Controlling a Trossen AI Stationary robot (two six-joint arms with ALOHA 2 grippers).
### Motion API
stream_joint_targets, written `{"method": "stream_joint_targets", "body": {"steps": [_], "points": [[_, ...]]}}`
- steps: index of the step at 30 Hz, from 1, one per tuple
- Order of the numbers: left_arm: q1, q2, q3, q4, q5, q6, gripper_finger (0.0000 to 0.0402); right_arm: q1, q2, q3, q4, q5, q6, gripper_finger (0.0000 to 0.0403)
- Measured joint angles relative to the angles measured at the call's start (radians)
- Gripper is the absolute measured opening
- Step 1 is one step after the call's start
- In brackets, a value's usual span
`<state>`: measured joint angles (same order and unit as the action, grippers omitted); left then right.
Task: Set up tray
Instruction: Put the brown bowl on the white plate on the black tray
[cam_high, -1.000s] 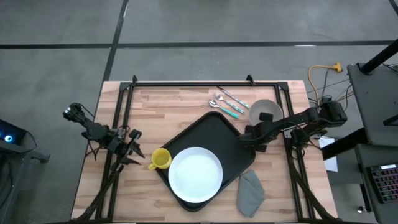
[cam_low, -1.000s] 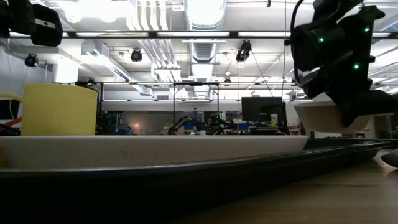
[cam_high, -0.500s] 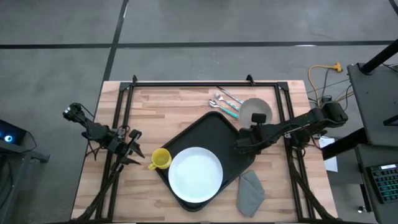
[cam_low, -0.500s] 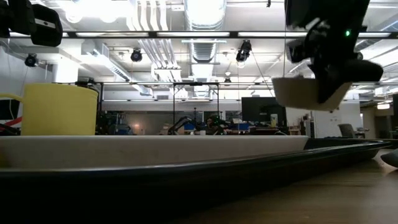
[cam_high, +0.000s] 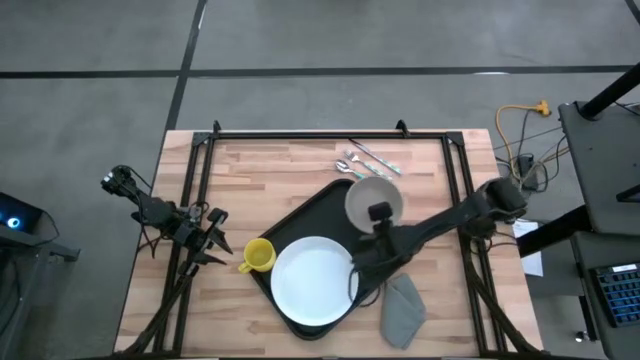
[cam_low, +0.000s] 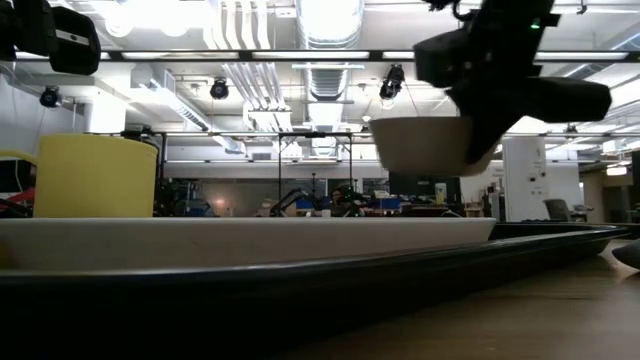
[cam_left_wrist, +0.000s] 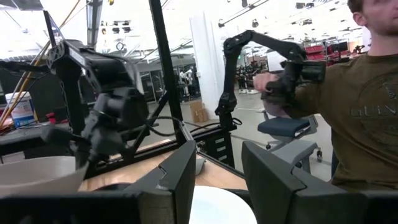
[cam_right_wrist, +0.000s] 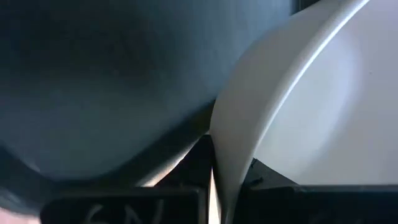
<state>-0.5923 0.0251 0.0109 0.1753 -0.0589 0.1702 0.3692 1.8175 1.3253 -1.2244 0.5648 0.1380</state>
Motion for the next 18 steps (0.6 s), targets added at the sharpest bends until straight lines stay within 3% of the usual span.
{"method": "stream_joint_targets", "body": {"steps": [9,18], "points": [[0.0,0.0,0.0,0.0,0.0,0.0,0.0116,0.045,0.149,0.181,0.006,0.064,-0.087,0.0008],[0.0,0.0,0.0,0.0,0.0,0.0,0.0116,0.077,0.203,0.237,0.07,0.059,-0.27,0.0008]]}}
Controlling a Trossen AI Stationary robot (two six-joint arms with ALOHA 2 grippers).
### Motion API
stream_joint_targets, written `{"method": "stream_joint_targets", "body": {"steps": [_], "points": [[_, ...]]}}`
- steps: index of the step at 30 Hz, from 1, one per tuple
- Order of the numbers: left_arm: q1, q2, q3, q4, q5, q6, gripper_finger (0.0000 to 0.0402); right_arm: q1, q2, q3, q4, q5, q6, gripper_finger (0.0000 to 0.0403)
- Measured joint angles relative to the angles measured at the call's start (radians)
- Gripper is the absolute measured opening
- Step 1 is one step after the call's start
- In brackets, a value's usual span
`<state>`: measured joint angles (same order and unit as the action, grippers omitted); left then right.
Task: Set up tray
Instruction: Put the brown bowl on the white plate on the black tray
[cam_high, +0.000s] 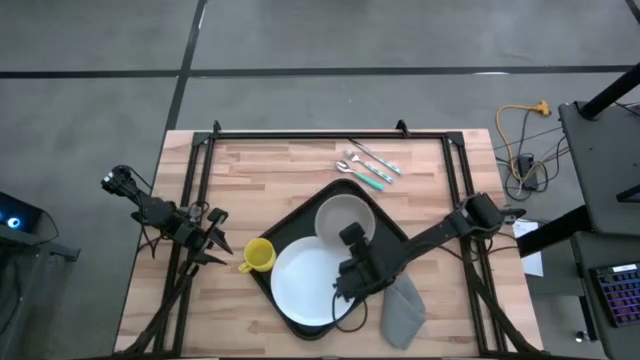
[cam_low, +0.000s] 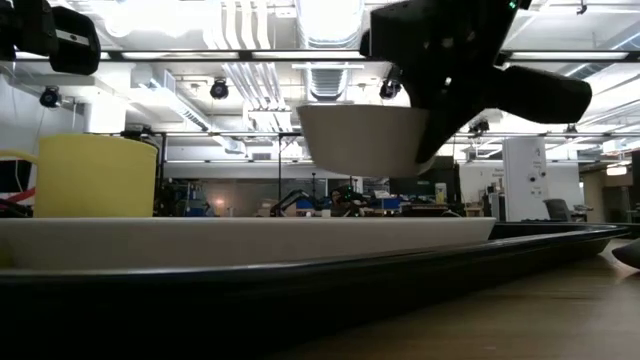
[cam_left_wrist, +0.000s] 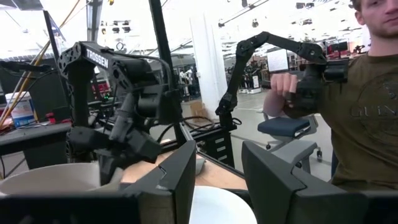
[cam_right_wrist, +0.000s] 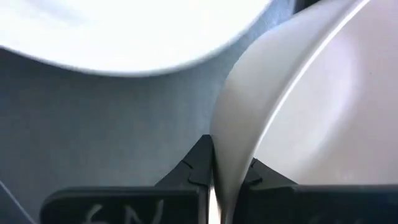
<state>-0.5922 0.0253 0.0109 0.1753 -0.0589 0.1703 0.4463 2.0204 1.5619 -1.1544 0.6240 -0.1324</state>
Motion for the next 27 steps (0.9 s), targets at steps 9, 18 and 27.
{"method": "stream_joint_targets", "body": {"steps": [9,18,27], "points": [[0.0,0.008,0.0,0.0,0.0,0.0,0.0116,0.027,-0.003,0.0,0.212,-0.19,-0.246,0.0008],[0.0,0.013,0.0,0.0,0.0,0.0,0.0116,0.051,-0.003,0.0,0.28,-0.222,-0.557,0.0008],[0.0,0.013,0.0,0.0,0.0,0.0,0.0116,0.051,-0.003,0.0,0.386,-0.342,-0.747,0.0008]]}}
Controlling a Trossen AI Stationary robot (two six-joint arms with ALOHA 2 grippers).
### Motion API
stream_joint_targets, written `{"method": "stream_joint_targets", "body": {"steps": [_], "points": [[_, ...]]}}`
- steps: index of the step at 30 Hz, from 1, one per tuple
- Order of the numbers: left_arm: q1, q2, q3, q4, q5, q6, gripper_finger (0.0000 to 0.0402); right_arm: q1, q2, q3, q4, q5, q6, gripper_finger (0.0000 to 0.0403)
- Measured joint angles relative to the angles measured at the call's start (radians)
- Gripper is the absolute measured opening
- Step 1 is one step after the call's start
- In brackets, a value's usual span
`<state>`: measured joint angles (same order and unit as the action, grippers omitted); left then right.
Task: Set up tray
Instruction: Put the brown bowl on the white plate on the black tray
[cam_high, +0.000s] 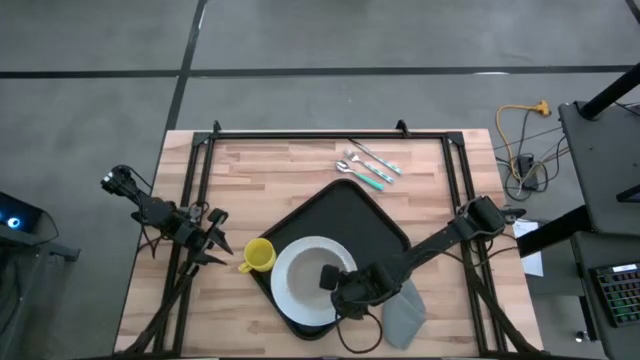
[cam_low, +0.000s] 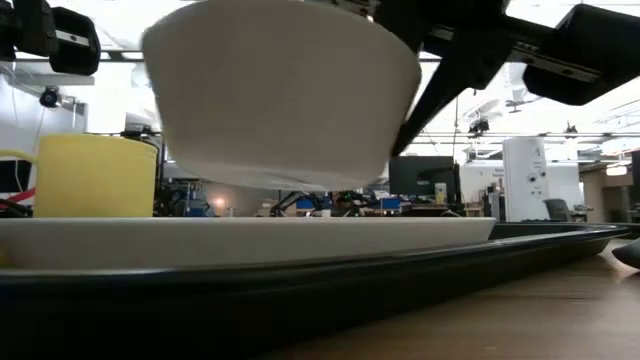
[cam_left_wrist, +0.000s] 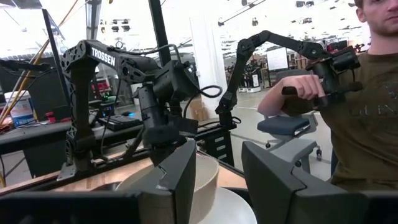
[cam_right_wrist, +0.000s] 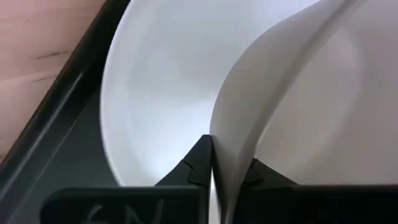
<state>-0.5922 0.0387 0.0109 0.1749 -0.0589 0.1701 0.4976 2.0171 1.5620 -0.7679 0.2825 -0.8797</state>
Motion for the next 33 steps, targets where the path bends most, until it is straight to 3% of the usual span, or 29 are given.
{"method": "stream_joint_targets", "body": {"steps": [8,24,33], "points": [[0.0,0.0,0.0,0.0,0.0,0.0,0.0116,-0.002,0.0,-0.006,0.051,-0.006,-0.092,0.0008],[0.0,0.0,0.0,0.0,0.0,0.0,0.0116,-0.02,0.0,-0.014,0.072,-0.007,-0.096,0.0008],[0.0,0.001,0.0,-0.001,0.0,0.0,0.0116,-0.023,0.093,0.042,0.038,0.005,-0.09,0.0008]]}}
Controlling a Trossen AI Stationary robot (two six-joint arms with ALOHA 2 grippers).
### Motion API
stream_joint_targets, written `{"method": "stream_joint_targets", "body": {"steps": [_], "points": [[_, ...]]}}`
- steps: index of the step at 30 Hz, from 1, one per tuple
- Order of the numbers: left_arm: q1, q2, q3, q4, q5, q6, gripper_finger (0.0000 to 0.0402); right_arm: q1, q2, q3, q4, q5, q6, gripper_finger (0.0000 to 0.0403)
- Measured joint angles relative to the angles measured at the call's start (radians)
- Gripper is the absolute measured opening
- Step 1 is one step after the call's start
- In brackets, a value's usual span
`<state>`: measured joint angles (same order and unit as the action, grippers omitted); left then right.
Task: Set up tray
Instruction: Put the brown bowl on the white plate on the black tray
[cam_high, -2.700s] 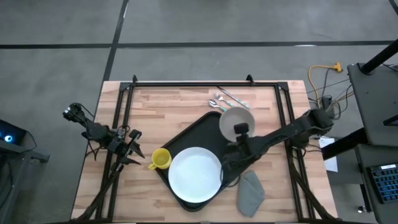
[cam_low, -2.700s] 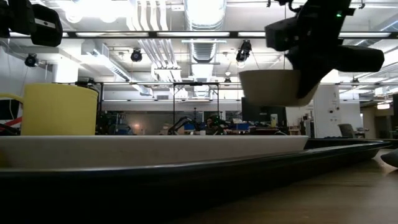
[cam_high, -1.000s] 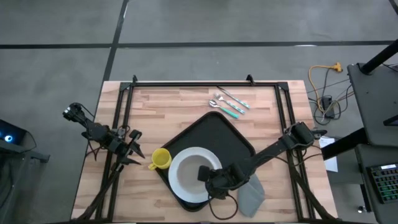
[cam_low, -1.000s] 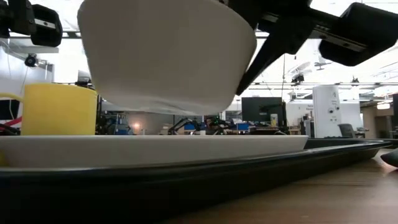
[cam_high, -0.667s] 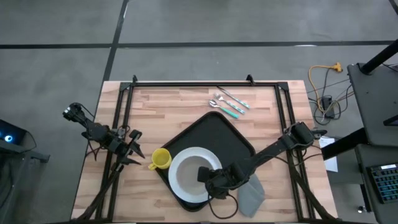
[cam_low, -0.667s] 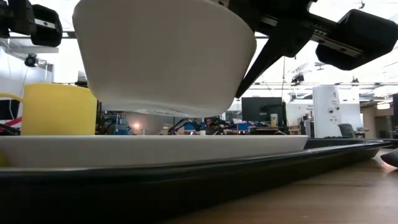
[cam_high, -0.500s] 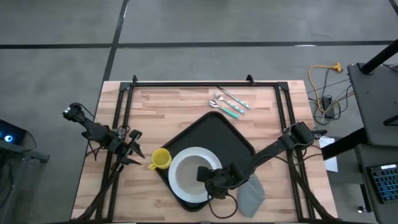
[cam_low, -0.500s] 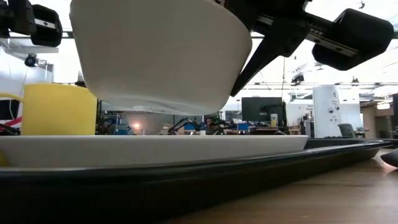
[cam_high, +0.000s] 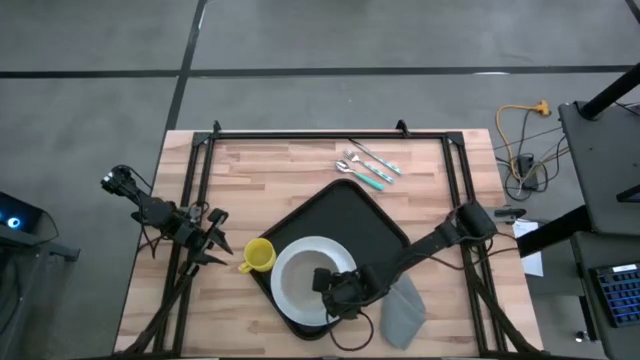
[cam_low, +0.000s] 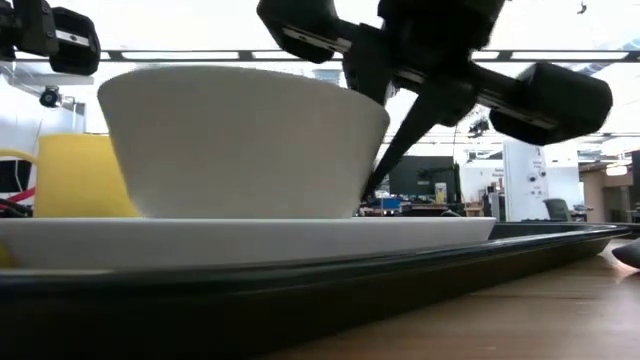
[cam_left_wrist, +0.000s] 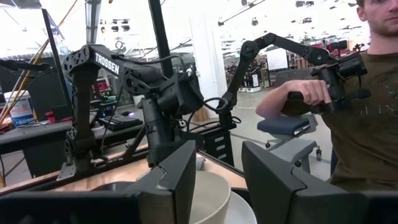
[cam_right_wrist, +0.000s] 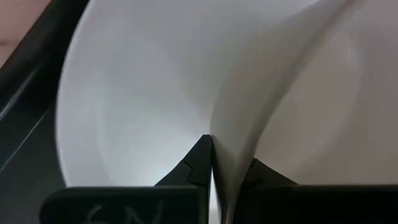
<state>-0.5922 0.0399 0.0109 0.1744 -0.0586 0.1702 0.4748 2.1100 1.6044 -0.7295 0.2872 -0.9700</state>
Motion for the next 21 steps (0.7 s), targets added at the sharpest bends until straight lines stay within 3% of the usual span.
{"method": "stream_joint_targets", "body": {"steps": [21], "points": [[0.0,0.001,0.0,-0.003,0.0,0.0,0.0116,-0.011,0.012,0.015,-0.048,-0.087,0.052,0.0008]]}}
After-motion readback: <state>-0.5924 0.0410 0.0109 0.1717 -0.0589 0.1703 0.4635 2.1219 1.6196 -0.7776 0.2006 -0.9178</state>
